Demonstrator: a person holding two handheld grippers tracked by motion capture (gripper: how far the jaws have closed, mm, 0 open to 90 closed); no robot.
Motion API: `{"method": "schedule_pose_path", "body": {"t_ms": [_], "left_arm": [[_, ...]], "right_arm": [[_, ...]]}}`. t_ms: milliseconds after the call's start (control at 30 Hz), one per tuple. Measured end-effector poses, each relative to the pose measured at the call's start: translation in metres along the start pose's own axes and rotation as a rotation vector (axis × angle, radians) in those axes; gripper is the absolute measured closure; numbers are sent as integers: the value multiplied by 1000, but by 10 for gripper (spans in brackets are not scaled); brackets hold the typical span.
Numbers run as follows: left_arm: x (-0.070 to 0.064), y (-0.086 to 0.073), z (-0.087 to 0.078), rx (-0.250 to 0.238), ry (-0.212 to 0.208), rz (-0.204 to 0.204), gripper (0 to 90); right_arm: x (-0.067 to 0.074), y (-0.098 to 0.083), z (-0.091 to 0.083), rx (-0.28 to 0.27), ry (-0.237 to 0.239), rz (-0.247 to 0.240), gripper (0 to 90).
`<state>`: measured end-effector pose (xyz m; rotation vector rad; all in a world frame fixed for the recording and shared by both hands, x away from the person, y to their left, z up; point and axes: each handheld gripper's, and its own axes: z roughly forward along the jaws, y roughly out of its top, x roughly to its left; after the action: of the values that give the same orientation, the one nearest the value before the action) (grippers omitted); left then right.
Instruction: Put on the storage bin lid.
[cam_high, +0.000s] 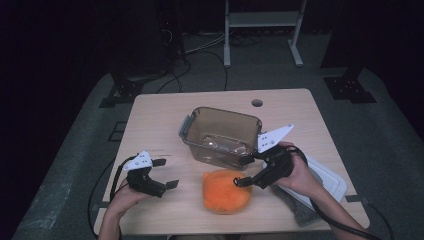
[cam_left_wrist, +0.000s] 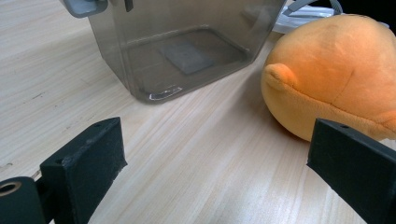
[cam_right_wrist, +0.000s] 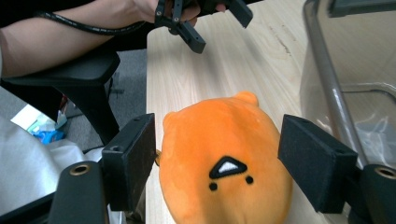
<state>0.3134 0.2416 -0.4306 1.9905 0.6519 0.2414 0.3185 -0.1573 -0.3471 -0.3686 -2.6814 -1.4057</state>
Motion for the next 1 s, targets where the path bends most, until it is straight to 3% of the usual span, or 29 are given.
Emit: {"method": "schedule_pose_path", "body": {"t_ms": [433,1000], "left_arm": [[0,0,0,-2,1,-3,31],[0,0,0,-2,-1,0,31]], "right_arm": [[-4,5,31,33,33,-19,266],[-9,1,51,75,30,-21,265]]}}
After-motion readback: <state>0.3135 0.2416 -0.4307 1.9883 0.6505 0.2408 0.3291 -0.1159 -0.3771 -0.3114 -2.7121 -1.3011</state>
